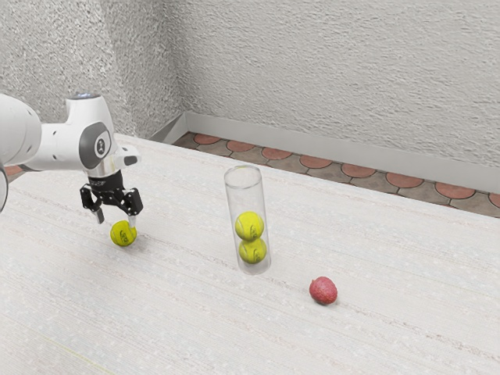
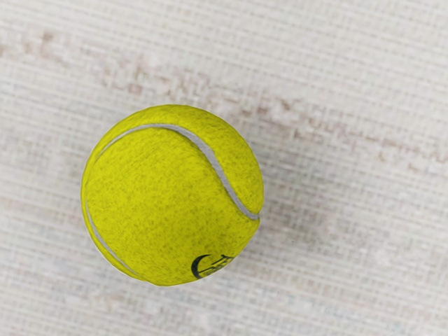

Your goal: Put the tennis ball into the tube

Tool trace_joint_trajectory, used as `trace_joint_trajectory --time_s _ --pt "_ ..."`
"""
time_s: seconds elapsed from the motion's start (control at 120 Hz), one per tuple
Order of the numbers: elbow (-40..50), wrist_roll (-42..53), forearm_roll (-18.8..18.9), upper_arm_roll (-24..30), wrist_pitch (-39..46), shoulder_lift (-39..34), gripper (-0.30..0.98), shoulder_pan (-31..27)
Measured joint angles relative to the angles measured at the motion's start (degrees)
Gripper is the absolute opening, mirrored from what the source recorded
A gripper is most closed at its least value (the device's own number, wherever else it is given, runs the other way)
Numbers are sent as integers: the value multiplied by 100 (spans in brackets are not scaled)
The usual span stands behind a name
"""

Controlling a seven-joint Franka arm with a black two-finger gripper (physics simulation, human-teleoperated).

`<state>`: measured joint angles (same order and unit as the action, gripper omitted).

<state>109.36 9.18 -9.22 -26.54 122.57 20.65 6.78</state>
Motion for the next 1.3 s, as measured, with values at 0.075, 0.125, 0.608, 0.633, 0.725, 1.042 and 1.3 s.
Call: trace_joint_trajectory --time_s 0.075,0.125,0.608,0.633,0.725,1.042,1.3 --pt "1 -11 0 5 0 7 67 0" --pt "0 -18 0 7 1 21 67 0" --pt "-506 -45 -98 68 0 624 67 -223" --pt "-533 -43 -117 69 0 672 67 -239" --pt "-624 -39 -192 70 1 838 67 -266" --pt "-650 -20 -424 88 29 1116 67 -265" --pt "-656 -10 -461 96 65 1151 67 -270"
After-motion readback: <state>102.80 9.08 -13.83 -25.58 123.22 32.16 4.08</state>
